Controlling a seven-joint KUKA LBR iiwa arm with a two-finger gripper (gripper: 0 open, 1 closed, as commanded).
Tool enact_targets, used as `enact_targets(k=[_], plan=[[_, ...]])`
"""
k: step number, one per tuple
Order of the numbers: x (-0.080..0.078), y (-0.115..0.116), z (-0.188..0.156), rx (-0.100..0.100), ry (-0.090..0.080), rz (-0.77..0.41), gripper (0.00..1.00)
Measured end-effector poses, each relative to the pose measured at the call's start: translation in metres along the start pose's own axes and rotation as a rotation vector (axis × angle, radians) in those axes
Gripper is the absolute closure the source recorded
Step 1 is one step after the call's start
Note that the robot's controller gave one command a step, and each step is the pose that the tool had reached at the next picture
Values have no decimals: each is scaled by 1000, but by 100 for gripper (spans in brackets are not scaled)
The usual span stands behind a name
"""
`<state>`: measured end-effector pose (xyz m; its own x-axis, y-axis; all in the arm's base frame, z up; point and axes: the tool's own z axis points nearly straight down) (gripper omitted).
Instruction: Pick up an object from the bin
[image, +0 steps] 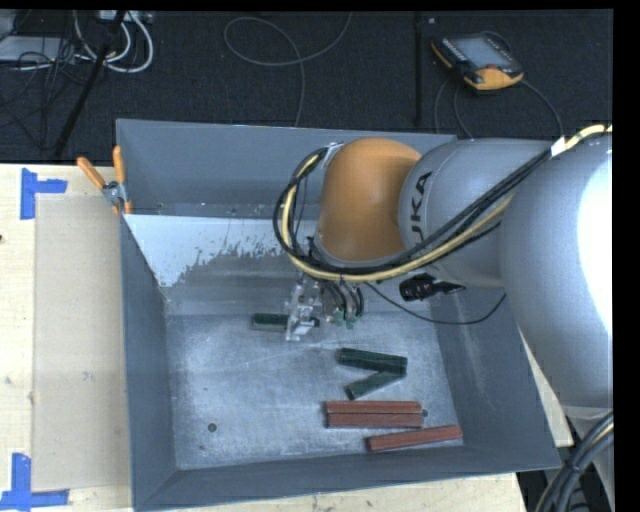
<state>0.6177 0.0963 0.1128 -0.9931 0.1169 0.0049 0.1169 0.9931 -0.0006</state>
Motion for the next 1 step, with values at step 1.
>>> enact_targets(k=[1], plan=[[-2,0,-17,-2,-6,0,100]])
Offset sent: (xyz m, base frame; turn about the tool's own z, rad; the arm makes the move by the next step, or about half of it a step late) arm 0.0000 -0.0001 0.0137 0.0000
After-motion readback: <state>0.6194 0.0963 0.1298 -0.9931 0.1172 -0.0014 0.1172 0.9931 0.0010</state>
